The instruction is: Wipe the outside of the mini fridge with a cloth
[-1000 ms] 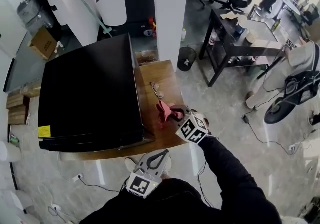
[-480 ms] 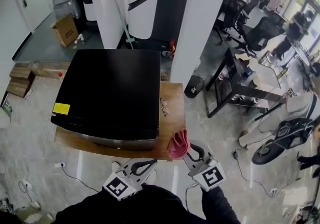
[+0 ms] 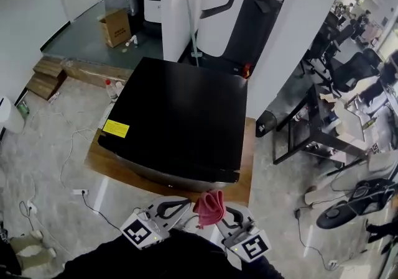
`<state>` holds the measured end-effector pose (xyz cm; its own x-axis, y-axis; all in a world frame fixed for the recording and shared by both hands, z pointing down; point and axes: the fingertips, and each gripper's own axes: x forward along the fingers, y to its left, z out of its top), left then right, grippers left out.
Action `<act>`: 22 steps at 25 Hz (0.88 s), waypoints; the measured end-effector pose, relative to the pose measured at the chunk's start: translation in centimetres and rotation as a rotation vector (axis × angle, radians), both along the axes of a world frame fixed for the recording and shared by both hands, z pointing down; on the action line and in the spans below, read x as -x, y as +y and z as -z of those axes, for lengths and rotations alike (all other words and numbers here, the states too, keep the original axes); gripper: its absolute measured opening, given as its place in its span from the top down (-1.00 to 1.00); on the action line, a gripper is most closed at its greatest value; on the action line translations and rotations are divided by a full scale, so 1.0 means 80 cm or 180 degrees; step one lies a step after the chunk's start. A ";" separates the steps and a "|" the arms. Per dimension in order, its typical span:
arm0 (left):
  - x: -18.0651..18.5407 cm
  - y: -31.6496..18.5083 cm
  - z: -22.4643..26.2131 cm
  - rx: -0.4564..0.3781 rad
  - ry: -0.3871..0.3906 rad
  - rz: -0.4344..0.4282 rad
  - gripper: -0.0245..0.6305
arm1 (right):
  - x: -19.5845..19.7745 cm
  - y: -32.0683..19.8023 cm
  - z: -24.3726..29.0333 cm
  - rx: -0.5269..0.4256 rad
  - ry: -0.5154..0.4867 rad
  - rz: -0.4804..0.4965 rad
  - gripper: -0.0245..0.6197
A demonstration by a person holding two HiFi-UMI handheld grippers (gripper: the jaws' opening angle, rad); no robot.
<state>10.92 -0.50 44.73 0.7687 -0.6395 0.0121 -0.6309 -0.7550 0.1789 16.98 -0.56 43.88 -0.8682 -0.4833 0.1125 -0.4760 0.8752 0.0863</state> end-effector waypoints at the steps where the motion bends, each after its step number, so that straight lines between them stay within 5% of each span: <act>1: 0.016 0.001 0.002 0.0003 0.0013 0.0009 0.91 | 0.020 0.003 0.001 -0.0002 0.0021 0.0042 0.72; 15: 0.329 0.021 0.024 -0.0173 0.0089 -0.0014 0.91 | 0.352 0.016 -0.006 0.0261 0.0139 -0.0065 0.71; 22: 0.436 0.009 0.031 -0.0194 0.0103 0.0022 0.91 | 0.452 0.015 -0.006 0.0227 0.0170 -0.0316 0.71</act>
<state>-23.97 0.22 42.26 0.7636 -0.6436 -0.0517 -0.6308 -0.7607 0.1531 -19.16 0.67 44.39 -0.8084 -0.5556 0.1943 -0.5569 0.8289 0.0530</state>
